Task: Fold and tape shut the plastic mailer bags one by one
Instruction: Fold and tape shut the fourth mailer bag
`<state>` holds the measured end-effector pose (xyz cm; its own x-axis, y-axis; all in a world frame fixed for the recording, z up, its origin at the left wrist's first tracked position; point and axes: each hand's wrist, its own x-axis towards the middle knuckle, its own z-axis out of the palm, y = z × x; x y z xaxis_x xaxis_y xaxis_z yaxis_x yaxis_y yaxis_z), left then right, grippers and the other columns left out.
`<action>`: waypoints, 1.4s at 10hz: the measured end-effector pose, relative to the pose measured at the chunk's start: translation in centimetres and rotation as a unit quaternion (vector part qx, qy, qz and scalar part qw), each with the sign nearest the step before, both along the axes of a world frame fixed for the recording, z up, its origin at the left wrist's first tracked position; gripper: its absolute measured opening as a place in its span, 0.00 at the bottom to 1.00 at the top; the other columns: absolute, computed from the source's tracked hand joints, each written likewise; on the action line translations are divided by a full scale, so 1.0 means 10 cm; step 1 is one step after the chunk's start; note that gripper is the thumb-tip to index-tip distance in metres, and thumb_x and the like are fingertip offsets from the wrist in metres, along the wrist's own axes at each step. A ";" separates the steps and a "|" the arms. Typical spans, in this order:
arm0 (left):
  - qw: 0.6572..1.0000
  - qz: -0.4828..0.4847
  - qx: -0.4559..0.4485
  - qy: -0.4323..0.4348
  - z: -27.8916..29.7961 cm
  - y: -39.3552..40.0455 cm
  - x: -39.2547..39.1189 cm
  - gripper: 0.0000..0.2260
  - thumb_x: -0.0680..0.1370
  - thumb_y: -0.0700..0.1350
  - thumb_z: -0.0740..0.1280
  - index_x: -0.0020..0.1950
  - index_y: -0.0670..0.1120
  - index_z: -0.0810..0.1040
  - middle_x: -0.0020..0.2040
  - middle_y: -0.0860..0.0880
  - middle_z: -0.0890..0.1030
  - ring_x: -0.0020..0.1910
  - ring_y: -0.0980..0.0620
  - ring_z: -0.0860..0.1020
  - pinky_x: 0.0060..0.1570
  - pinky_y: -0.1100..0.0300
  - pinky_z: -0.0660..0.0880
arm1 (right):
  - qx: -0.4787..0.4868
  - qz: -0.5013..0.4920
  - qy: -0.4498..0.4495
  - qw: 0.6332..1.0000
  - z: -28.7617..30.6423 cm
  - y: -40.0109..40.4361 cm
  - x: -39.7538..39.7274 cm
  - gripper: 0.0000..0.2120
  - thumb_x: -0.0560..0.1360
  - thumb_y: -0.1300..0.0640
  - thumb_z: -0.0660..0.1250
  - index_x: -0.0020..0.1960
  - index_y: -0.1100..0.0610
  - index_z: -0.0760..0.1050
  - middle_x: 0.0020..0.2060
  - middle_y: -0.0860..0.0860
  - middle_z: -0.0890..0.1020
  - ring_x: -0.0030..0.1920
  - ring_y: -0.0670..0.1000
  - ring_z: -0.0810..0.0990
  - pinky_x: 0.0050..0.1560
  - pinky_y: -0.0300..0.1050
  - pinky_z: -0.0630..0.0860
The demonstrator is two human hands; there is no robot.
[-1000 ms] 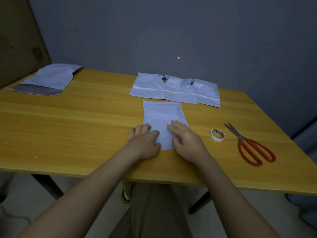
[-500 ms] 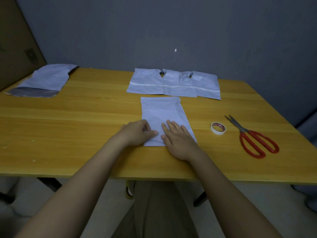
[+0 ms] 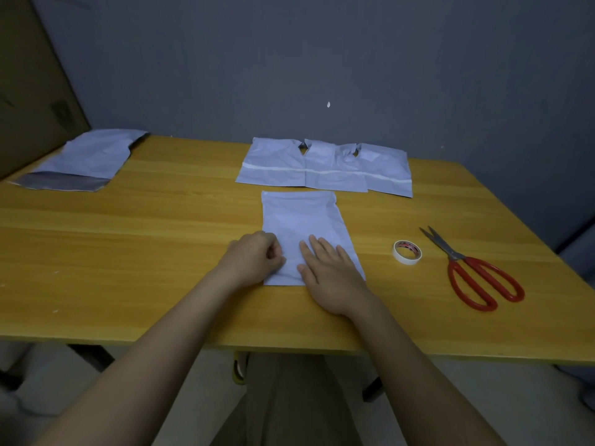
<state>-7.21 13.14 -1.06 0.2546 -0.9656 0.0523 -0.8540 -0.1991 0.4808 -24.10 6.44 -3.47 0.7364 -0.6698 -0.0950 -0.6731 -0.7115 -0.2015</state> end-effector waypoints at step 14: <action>0.987 -0.015 -0.096 -0.129 -0.30 0.28 -0.47 0.13 0.80 0.42 0.56 0.61 0.44 0.74 0.59 0.45 0.75 0.58 0.44 0.73 0.53 0.52 0.70 | 0.020 -0.014 -0.015 1.000 0.07 0.23 -0.19 0.24 0.83 0.47 0.44 0.78 0.48 0.48 0.78 0.44 0.47 0.76 0.43 0.43 0.75 0.51 0.37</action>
